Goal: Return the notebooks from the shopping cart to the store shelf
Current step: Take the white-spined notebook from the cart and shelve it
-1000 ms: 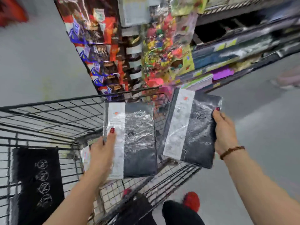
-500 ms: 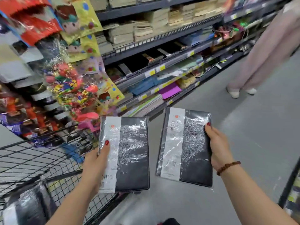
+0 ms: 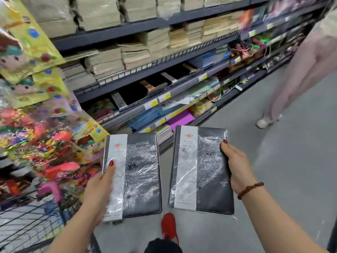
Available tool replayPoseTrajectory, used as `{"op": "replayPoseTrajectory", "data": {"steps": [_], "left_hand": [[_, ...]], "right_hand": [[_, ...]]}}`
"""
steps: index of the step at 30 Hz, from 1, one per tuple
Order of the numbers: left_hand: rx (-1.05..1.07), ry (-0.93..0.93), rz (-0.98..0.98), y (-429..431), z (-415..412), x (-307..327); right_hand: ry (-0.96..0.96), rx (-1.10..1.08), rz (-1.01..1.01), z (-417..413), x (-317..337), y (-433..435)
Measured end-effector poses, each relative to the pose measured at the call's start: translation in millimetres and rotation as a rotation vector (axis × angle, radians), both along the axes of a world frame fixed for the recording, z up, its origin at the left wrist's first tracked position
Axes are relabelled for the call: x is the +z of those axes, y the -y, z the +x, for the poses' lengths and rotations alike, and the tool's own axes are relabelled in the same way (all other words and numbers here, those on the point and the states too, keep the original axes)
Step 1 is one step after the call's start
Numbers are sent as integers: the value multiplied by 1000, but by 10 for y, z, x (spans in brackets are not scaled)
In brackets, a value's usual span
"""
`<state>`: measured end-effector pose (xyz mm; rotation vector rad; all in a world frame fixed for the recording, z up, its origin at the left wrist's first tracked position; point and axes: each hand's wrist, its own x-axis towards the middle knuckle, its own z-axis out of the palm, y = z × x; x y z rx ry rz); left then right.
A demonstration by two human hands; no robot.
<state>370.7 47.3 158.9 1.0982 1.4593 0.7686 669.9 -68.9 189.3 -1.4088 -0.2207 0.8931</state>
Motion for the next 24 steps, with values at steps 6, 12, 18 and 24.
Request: {"op": "replayPoseTrajectory", "data": {"steps": [6,12,18,24], "left_hand": [[123,10,-1,-671,475,-48],[282,10,-41,-1091,856,28],[466,-9,-28,-1228,1252,89],[710,-55,-72,-1341,1472,-68]], "right_hand": [[-6,128,-29,565,56,-1014],[-60,267,-78,976,45,-1904],[-68,454,-119,1270,-74,-2780],[-40,692,-154,1350,-162,-3575]]}}
